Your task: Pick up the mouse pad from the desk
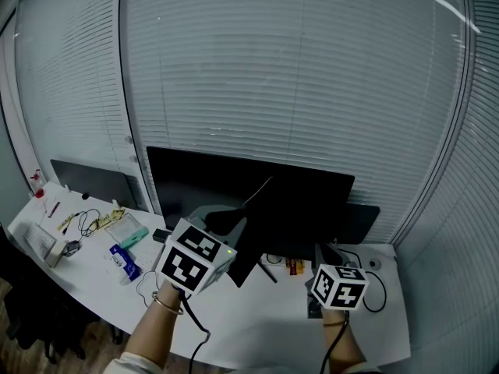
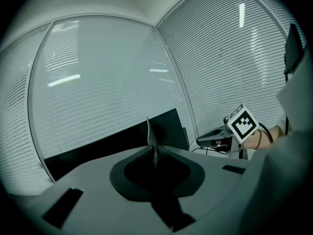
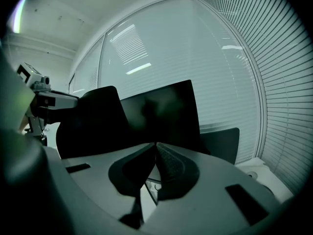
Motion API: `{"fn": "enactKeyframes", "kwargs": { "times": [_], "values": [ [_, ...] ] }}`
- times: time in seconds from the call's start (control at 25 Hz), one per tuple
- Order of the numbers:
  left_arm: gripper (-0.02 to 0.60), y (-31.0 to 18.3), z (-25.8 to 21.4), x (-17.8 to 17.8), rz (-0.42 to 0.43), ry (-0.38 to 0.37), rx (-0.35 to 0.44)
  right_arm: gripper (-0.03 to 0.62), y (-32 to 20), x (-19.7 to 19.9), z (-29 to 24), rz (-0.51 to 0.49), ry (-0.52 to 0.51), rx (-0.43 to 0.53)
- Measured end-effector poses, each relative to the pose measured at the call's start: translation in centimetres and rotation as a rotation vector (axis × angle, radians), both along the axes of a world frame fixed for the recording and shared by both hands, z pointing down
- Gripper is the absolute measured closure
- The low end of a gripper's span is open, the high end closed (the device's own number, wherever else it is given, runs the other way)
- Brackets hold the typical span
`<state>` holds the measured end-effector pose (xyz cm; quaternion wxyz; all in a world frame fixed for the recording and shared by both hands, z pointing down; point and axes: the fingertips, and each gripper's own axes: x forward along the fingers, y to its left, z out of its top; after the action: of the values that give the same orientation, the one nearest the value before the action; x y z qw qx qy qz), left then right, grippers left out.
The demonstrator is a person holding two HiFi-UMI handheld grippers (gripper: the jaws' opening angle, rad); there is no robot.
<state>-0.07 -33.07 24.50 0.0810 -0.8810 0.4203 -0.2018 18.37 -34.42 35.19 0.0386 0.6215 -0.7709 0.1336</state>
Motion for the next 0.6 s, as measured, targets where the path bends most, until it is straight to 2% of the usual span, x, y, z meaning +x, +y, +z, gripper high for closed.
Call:
{"fn": "enactKeyframes", "kwargs": {
  "times": [0.16, 0.36, 0.6],
  "values": [
    [0.535, 0.0, 0.2, 0.5, 0.006, -0.007, -0.003, 0.56, 0.0, 0.1, 0.4, -0.001, -0.002, -0.007],
    [0.535, -0.2, 0.4, 0.9, 0.015, -0.019, -0.004, 0.562, 0.0, 0.5, 0.4, 0.009, 0.073, -0.002],
    [0.535, -0.3, 0.7, 1.2, 0.024, -0.023, -0.007, 0.562, 0.0, 1.0, 0.8, 0.022, 0.078, -0.01]
  ]
}}
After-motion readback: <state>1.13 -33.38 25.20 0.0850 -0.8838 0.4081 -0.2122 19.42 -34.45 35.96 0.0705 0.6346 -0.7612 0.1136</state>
